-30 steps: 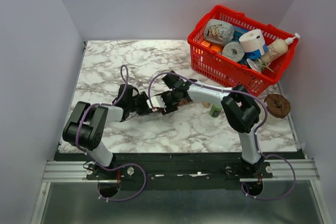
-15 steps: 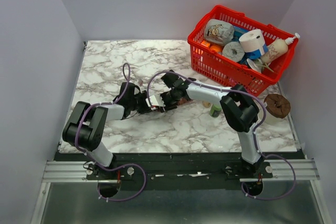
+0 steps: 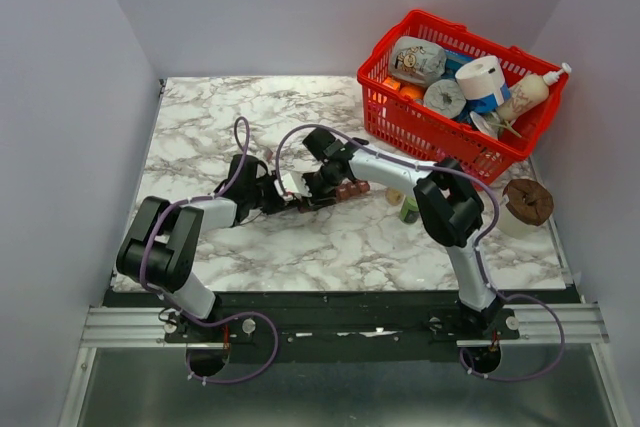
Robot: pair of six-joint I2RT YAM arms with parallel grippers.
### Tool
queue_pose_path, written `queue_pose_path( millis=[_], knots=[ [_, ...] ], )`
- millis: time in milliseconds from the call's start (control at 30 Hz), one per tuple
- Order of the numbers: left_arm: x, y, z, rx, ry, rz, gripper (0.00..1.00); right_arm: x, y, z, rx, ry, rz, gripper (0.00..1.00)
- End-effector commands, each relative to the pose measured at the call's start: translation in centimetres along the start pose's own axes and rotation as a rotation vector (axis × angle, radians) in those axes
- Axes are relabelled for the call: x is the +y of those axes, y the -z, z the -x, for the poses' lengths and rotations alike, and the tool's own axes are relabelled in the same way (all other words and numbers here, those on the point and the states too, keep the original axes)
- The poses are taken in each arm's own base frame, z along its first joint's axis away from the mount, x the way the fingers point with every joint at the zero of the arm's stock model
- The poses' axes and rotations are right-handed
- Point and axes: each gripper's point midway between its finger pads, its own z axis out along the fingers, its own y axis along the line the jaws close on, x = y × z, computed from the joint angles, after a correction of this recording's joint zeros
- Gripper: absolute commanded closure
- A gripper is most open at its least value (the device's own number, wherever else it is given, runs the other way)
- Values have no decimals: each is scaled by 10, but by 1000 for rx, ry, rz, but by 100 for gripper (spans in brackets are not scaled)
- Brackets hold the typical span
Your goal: Sort the pills into containers
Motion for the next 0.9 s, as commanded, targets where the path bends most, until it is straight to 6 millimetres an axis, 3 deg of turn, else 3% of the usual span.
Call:
queue_pose_path(
  millis=[0,367,700,867],
  knots=[
    [36,2,-17,36,-10,160,71,17,-1,9,-77,-84,112,61],
    [32,2,-19,49,-20,143,71,14,-2,3,-72,-154,116,61],
    [-6,4,-20,66,10,-46,66,1,-2,-7,-36,-170,-9,61],
    [-11,8,-27,81,25,-73,66,1,-4,-9,-40,-171,-41,60]
  ],
)
